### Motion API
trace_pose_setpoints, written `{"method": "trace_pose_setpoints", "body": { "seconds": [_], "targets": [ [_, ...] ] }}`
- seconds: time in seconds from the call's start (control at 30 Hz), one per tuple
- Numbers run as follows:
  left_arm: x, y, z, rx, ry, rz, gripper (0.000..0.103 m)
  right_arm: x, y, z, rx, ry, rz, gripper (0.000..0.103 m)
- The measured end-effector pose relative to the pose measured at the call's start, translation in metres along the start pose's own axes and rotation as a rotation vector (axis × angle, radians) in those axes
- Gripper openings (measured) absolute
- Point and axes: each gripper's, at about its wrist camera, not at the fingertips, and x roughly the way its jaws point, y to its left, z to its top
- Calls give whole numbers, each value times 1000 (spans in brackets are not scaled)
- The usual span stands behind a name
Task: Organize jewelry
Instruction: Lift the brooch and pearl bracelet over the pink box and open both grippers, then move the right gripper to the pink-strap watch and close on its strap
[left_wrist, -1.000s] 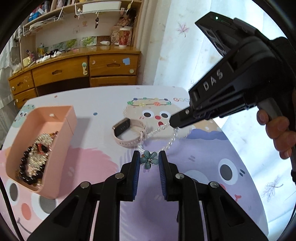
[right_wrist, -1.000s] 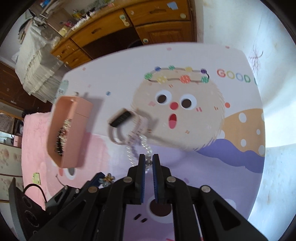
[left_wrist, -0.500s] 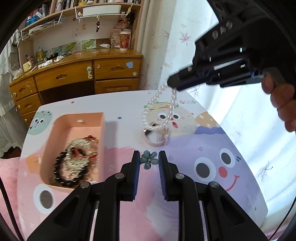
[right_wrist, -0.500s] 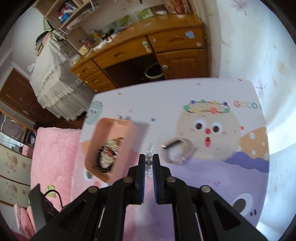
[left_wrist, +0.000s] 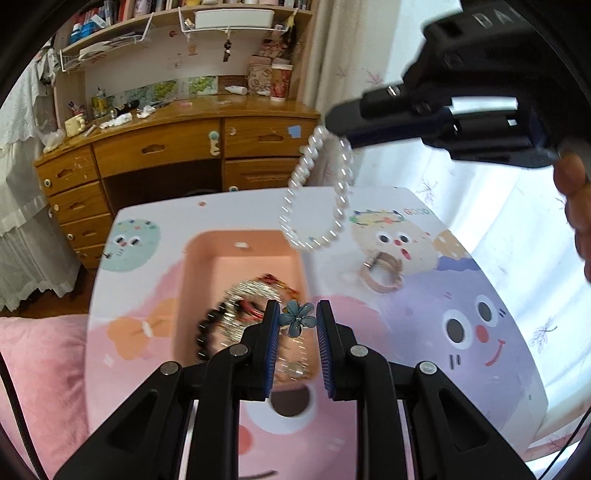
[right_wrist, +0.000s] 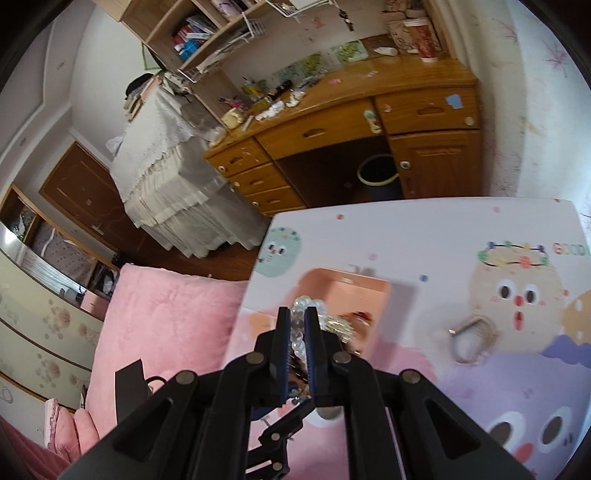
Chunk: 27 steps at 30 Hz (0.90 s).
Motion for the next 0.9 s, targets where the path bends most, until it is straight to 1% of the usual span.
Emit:
{"method": "trace_pose_setpoints", "body": {
  "seconds": [0.1,0.17,0.27,0.33,0.37,0.4,0.47,0.5,0.53,0.6,0.67,0.7,0.73,0.8,0.83,0.9],
  "targets": [
    [0,19,4,-27,-14,-17,18,11,10,-3,-34,-21,16,7],
    [2,28,6,-42,-12,-24,18,19,16,-8,-82,-41,15,7],
    [6,36,8,-40,-9,-13,18,30,21,-19,-134,-31,7,7],
    [8,41,7,-37,-4,5,18,36,20,-27,-145,-33,12,8],
    [10,43,6,-41,4,14,22,39,19,-31,-148,-32,6,8],
    [12,44,5,-45,19,23,28,42,18,-34,-155,-29,-9,9],
    [14,49,4,-47,39,30,60,45,16,-41,-157,-25,-45,26],
    [14,51,3,-47,37,36,63,44,14,-43,-158,-27,-60,46],
    [13,51,3,-48,34,43,65,42,13,-47,-161,-37,-63,55],
    [14,54,4,-58,45,47,68,36,9,-52,-164,-60,-65,56],
    [16,56,3,-71,59,42,69,33,4,-57,-162,-66,-98,58],
    [17,56,2,-71,64,39,69,32,2,-59,-161,-64,-117,60],
    [17,56,1,-67,69,43,69,32,-3,-62,-161,-60,-154,62],
    [19,54,0,-54,87,66,77,33,-11,-66,-157,-55,-206,65],
    [19,53,-2,-49,96,78,83,33,-17,-69,-151,-54,-243,66],
    [21,53,-4,-39,118,113,84,35,-32,-73,-125,-54,-321,67]
  ]
}}
